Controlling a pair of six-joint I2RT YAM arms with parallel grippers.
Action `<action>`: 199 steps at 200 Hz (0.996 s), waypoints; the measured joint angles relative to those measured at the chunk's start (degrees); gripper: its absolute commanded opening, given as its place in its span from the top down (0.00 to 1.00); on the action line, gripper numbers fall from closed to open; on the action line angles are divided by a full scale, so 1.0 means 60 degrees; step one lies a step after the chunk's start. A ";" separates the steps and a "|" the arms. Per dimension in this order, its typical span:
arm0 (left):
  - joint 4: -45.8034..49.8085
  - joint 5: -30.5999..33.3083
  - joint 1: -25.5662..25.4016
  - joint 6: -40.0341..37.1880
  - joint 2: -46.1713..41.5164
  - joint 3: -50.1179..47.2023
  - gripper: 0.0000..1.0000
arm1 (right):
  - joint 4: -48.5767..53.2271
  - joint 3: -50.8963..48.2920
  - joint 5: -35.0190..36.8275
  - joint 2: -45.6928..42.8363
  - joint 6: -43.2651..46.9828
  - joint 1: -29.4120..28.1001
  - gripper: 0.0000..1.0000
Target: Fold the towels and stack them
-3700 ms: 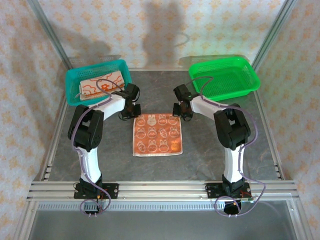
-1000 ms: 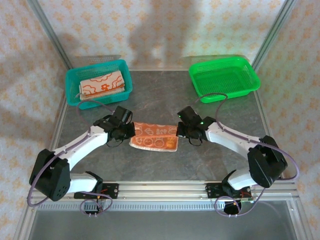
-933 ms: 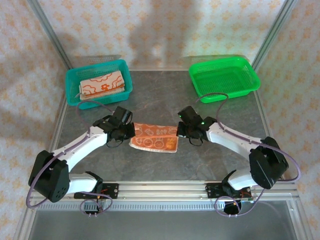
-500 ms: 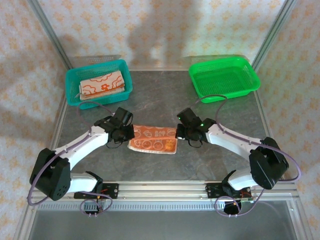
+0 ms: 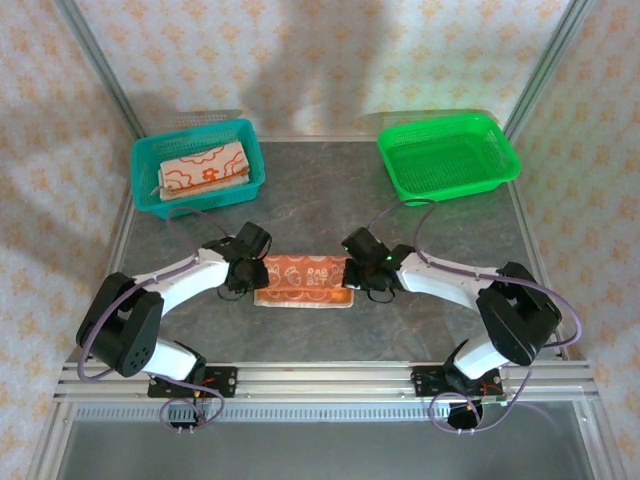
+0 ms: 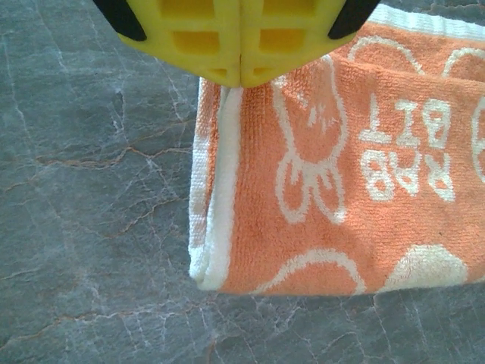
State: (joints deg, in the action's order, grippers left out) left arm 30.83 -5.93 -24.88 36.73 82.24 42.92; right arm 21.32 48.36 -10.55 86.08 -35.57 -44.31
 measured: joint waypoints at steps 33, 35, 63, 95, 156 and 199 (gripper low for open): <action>-0.0055 0.0080 0.0000 -0.0127 0.0000 0.0000 1.00 | -0.0044 -0.0007 0.0000 0.0000 -0.0004 0.0000 1.00; -0.0058 0.0095 0.0000 -0.0073 0.0000 0.0000 1.00 | -0.0044 -0.0007 0.0000 0.0000 -0.0004 0.0000 1.00; -0.0022 0.0091 0.0000 -0.0102 -0.0033 0.0000 1.00 | -0.0044 -0.0007 0.0007 0.0000 0.0000 0.0000 1.00; 0.0525 0.0080 -0.0025 -0.0011 -0.0692 0.0109 1.00 | 0.0204 0.0007 0.0084 -0.0106 0.0011 0.0000 1.00; 0.1829 0.0022 -0.0044 0.0390 -0.2375 0.0627 1.00 | 0.0732 0.0084 0.0106 -0.1107 0.0029 -0.0004 1.00; 0.2237 -0.0215 -0.0211 0.0718 -0.2827 0.0335 1.00 | 0.0798 -0.0178 0.0109 -0.1625 -0.0255 -0.0397 1.00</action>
State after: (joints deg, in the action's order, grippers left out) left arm 44.25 -7.22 -26.15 41.04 65.28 44.93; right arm 26.11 47.29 -9.89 76.34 -37.10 -46.70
